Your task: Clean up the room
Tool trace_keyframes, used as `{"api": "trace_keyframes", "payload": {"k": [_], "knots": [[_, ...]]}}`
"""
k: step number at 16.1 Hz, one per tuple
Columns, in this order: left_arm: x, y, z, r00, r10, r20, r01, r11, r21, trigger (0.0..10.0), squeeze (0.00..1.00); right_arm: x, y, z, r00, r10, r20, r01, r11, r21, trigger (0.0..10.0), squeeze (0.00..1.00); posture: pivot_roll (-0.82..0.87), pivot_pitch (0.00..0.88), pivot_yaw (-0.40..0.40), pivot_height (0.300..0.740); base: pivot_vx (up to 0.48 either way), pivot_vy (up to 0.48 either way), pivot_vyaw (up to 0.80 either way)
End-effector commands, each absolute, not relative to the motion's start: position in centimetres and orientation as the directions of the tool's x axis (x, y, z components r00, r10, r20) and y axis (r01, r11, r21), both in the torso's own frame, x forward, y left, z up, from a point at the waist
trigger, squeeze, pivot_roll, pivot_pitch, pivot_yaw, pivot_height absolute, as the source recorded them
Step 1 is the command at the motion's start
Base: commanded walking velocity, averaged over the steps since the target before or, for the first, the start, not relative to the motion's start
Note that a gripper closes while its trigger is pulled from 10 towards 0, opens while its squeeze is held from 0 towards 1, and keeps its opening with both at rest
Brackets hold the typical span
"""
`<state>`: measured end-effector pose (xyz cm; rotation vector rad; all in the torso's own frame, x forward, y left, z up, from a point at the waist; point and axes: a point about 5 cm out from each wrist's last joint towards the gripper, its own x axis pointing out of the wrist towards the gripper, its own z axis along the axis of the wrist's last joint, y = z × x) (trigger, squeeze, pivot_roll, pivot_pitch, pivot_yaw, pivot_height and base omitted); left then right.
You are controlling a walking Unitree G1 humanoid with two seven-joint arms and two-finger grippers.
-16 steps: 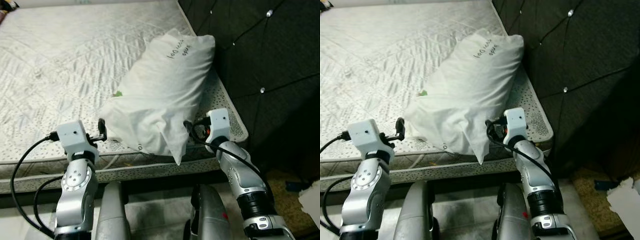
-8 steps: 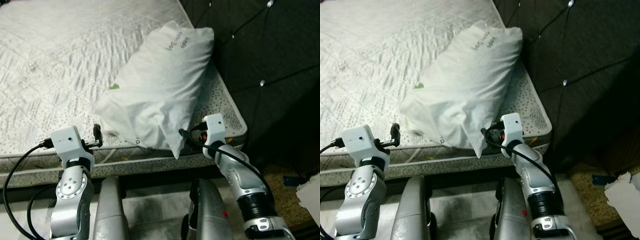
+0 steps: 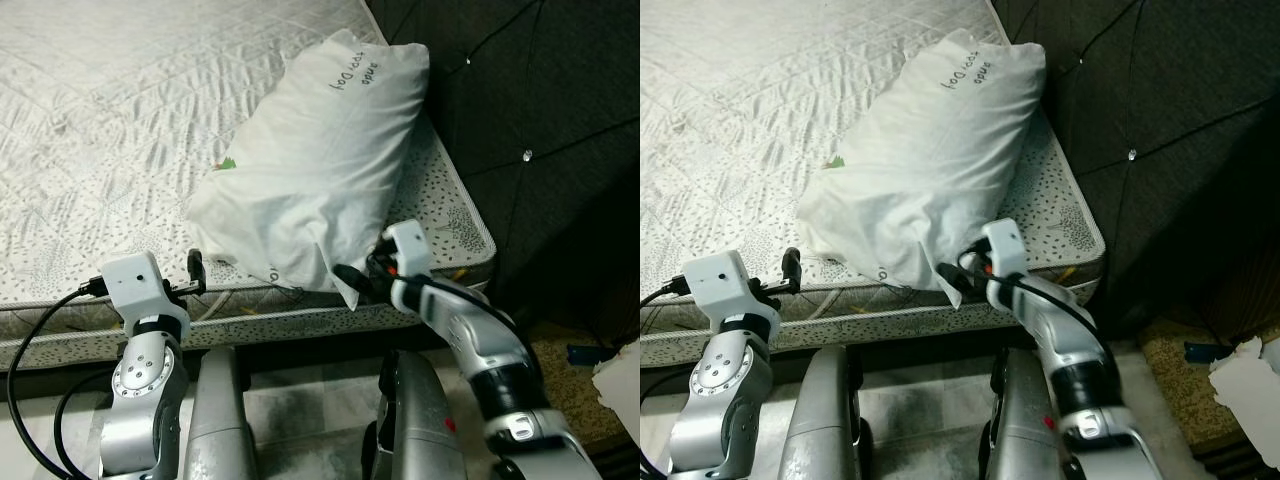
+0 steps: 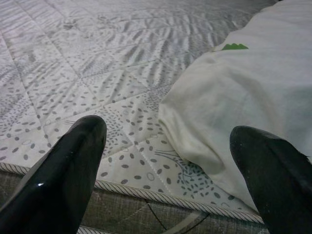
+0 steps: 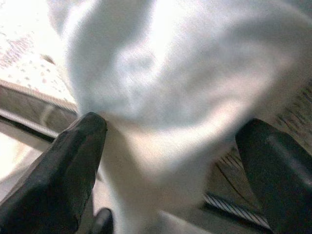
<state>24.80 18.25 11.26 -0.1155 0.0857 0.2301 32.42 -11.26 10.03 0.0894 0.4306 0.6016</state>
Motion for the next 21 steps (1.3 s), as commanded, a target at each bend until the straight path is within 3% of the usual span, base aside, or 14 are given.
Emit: {"api": "trace_keyframes", "payload": {"k": [1,4,5,6,7,14,21], "knots": [[24.8,18.2,11.5,0.971,0.221,-0.093,-0.231,0.967,-0.104,10.0,0.00,32.8,-10.8,10.1,0.746,0.555,-0.368,-0.509,0.832,0.222,10.0,0.00,0.08,0.146,0.002,0.546,0.000,0.000,0.00],[25.1,18.2,11.7,0.971,0.221,-0.087,-0.229,0.968,-0.102,10.0,0.00,33.9,-9.0,10.3,0.825,0.447,-0.346,-0.393,0.893,0.217,10.0,0.00,0.08,0.139,0.003,0.546,0.000,0.000,0.00],[25.1,18.2,11.8,0.971,0.222,-0.084,-0.230,0.968,-0.101,10.0,0.00,34.1,-8.3,10.5,0.835,0.439,-0.332,-0.380,0.896,0.230,9.5,0.00,0.09,0.137,0.002,0.546,0.000,0.000,0.00],[25.2,18.3,11.9,0.971,0.223,-0.082,-0.231,0.968,-0.100,10.0,0.00,34.2,-7.9,10.6,0.842,0.427,-0.330,-0.365,0.901,0.235,1.6,0.00,0.09,0.134,0.001,0.546,0.000,0.000,0.00],[25.3,18.3,11.9,0.971,0.226,-0.080,-0.233,0.967,-0.100,10.0,0.00,34.2,-7.6,10.6,0.847,0.412,-0.335,-0.349,0.908,0.234,0.0,0.00,0.09,0.133,0.001,0.546,0.000,0.000,0.00],[25.8,18.4,12.2,0.969,0.236,-0.069,-0.242,0.965,-0.101,10.0,0.00,35.0,-7.9,9.9,0.879,0.268,-0.393,-0.186,0.954,0.235,0.0,0.00,0.09,0.127,0.000,0.546,0.000,0.000,0.00],[26.0,18.7,12.3,0.965,0.257,-0.055,-0.261,0.960,-0.100,10.0,0.00,35.7,-8.7,9.9,0.896,0.228,-0.382,-0.135,0.957,0.255,0.0,0.00,0.09,0.095,-0.010,0.546,0.000,0.000,0.00]]}}
